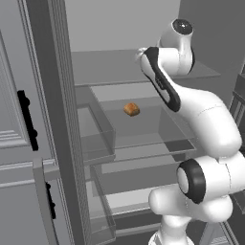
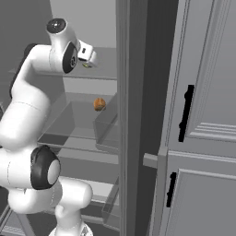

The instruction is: Grab a lemon wedge from the fridge and one ice cube from the ice bowl, and put them in the glass of lemonade.

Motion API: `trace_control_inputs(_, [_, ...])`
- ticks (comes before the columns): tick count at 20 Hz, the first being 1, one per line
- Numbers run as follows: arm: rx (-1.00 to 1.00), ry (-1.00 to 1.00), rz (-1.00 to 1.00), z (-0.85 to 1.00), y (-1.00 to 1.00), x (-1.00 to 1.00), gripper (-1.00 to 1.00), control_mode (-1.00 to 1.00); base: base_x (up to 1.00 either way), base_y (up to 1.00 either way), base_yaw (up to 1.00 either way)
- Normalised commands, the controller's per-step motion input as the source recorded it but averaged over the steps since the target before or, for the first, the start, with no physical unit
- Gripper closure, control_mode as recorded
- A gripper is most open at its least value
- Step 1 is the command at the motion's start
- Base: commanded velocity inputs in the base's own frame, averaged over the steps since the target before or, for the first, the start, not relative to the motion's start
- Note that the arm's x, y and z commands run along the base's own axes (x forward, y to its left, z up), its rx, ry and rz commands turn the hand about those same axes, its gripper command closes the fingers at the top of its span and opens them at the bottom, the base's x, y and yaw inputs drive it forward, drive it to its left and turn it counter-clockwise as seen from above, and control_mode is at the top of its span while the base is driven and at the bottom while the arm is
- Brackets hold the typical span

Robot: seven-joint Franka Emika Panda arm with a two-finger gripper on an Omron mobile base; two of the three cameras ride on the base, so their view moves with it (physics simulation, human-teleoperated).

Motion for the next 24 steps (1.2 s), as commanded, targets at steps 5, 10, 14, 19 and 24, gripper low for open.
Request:
trace_control_inputs(5, [-0.01,0.01,0.00,-0.22,0.00,0.69,-1.00,-1.00,0.00,0.00,0.00])
trace_control_inputs(10, [-0.01,0.00,0.00,-0.19,0.00,0.71,-1.00,-1.00,0.00,0.00,0.00])
trace_control_inputs(14, [0.00,0.00,0.00,-0.15,0.00,0.64,-1.00,-1.00,0.00,0.00,0.00])
trace_control_inputs(19, [-0.04,0.00,-0.07,-0.23,0.00,0.21,1.00,-1.00,0.00,0.00,0.00])
trace_control_inputs(24, [-0.01,0.00,-0.01,-0.08,0.00,0.19,1.00,-1.00,0.00,0.00,0.00])
